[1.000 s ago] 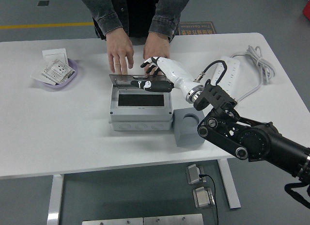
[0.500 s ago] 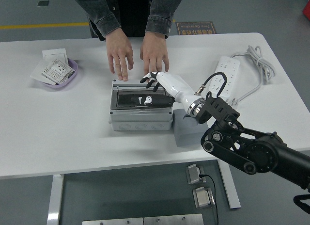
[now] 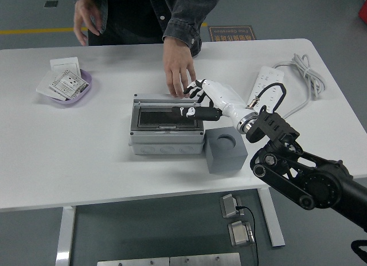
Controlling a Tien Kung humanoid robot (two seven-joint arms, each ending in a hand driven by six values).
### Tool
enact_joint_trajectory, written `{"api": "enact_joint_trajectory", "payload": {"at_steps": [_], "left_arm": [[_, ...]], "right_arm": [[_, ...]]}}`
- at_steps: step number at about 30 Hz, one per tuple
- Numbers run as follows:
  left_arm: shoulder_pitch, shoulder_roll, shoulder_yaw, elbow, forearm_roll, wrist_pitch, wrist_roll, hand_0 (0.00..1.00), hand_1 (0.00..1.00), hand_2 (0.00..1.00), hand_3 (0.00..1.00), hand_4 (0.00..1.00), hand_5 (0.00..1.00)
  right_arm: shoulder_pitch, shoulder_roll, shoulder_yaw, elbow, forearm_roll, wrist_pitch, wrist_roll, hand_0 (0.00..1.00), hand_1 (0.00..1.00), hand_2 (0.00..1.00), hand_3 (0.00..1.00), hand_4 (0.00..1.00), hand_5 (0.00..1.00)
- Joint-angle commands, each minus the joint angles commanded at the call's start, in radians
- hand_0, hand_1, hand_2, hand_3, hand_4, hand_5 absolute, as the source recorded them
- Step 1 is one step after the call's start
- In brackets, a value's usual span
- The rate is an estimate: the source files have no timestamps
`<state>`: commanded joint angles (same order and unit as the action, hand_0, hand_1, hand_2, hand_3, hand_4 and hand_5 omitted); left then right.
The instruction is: Pick up the cylinder from the cube,place it in the box,flap close box
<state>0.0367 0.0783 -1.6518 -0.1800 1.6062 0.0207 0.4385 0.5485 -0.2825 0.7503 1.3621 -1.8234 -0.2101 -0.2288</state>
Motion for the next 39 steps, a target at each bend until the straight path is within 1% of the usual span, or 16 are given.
{"api": "enact_joint_trajectory", "payload": {"at_steps": [3, 6, 7, 11, 14, 15, 18, 22, 24, 26, 27, 30, 32, 33, 38, 39], "left_arm": [[0.003, 0.0, -0.001, 0.0, -0.003, 0.001, -0.001, 0.615, 0.668, 0.583, 0.606, 0.671, 0.417], [0.009, 0.001, -0.005, 0.0, -0.002, 0.001, -0.001, 0.615, 0.668, 0.583, 0.606, 0.671, 0.417], [0.012, 0.002, -0.007, 0.0, -0.002, 0.001, -0.001, 0.615, 0.668, 0.583, 0.606, 0.671, 0.417], [0.02, 0.003, -0.01, 0.0, -0.004, 0.002, -0.002, 0.615, 0.669, 0.583, 0.606, 0.671, 0.416], [0.025, 0.006, -0.01, 0.0, -0.009, 0.003, -0.004, 0.615, 0.669, 0.583, 0.606, 0.671, 0.416], [0.027, 0.007, -0.011, 0.0, -0.008, 0.003, -0.004, 0.614, 0.668, 0.582, 0.607, 0.671, 0.415], [0.03, 0.009, -0.015, 0.0, -0.005, 0.003, -0.004, 0.614, 0.668, 0.582, 0.607, 0.671, 0.415], [0.033, 0.013, -0.018, 0.0, 0.0, 0.002, -0.007, 0.614, 0.668, 0.583, 0.607, 0.67, 0.413], [0.033, 0.016, -0.016, 0.0, -0.002, 0.002, -0.008, 0.614, 0.668, 0.583, 0.607, 0.67, 0.413], [0.033, 0.019, -0.016, 0.0, -0.002, 0.002, -0.009, 0.614, 0.668, 0.583, 0.607, 0.67, 0.413], [0.032, 0.02, -0.015, 0.0, -0.002, 0.001, -0.01, 0.614, 0.668, 0.583, 0.607, 0.67, 0.412], [0.03, 0.024, -0.015, 0.0, -0.001, 0.001, -0.011, 0.614, 0.668, 0.583, 0.607, 0.67, 0.412], [0.028, 0.026, -0.014, 0.0, 0.001, 0.0, -0.011, 0.614, 0.668, 0.583, 0.607, 0.67, 0.412], [0.027, 0.027, -0.014, 0.0, 0.001, 0.0, -0.012, 0.614, 0.668, 0.583, 0.607, 0.67, 0.413], [0.021, 0.03, -0.014, 0.0, 0.004, -0.002, -0.014, 0.614, 0.668, 0.583, 0.607, 0.67, 0.413], [0.021, 0.03, -0.014, 0.0, 0.005, -0.002, -0.015, 0.614, 0.668, 0.583, 0.607, 0.67, 0.413]], "right_arm": [[-0.059, 0.001, 0.087, 0.038, -0.065, 0.003, -0.007, 0.312, 0.516, 0.624, 0.642, 0.973, 0.799], [-0.117, 0.008, 0.179, 0.079, -0.118, -0.014, 0.004, 0.312, 0.516, 0.624, 0.642, 0.973, 0.799], [-0.144, 0.014, 0.22, 0.099, -0.133, -0.033, 0.019, 0.312, 0.516, 0.624, 0.642, 0.973, 0.799], [-0.212, 0.029, 0.34, 0.133, -0.146, -0.082, 0.06, 0.316, 0.496, 0.615, 0.638, 0.973, 0.79], [-0.254, 0.041, 0.43, 0.148, -0.143, -0.118, 0.093, 0.316, 0.496, 0.615, 0.638, 0.973, 0.79], [-0.265, 0.043, 0.457, 0.15, -0.139, -0.126, 0.101, 0.314, 0.478, 0.601, 0.629, 0.978, 0.777], [-0.295, 0.048, 0.534, 0.158, -0.124, -0.145, 0.123, 0.314, 0.478, 0.601, 0.629, 0.978, 0.777], [-0.337, 0.053, 0.628, 0.169, -0.067, -0.176, 0.167, 0.312, 0.472, 0.596, 0.625, 0.978, 0.77], [-0.361, 0.058, 0.671, 0.173, -0.021, -0.192, 0.2, 0.312, 0.472, 0.596, 0.625, 0.978, 0.77], [-0.38, 0.063, 0.689, 0.174, 0.019, -0.2, 0.229, 0.312, 0.472, 0.596, 0.625, 0.978, 0.77], [-0.39, 0.069, 0.695, 0.173, 0.046, -0.204, 0.249, 0.349, 0.485, 0.592, 0.633, 0.974, 0.772], [-0.42, 0.085, 0.703, 0.168, 0.125, -0.211, 0.301, 0.349, 0.485, 0.592, 0.633, 0.974, 0.772], [-0.434, 0.092, 0.706, 0.166, 0.169, -0.213, 0.319, 0.349, 0.485, 0.592, 0.633, 0.974, 0.772], [-0.439, 0.094, 0.707, 0.165, 0.19, -0.214, 0.325, 0.429, 0.501, 0.597, 0.65, 0.972, 0.778], [-0.47, 0.096, 0.72, 0.162, 0.294, -0.214, 0.355, 0.429, 0.501, 0.597, 0.65, 0.972, 0.778], [-0.474, 0.097, 0.725, 0.162, 0.309, -0.214, 0.359, 0.527, 0.533, 0.612, 0.684, 0.971, 0.779]]}}
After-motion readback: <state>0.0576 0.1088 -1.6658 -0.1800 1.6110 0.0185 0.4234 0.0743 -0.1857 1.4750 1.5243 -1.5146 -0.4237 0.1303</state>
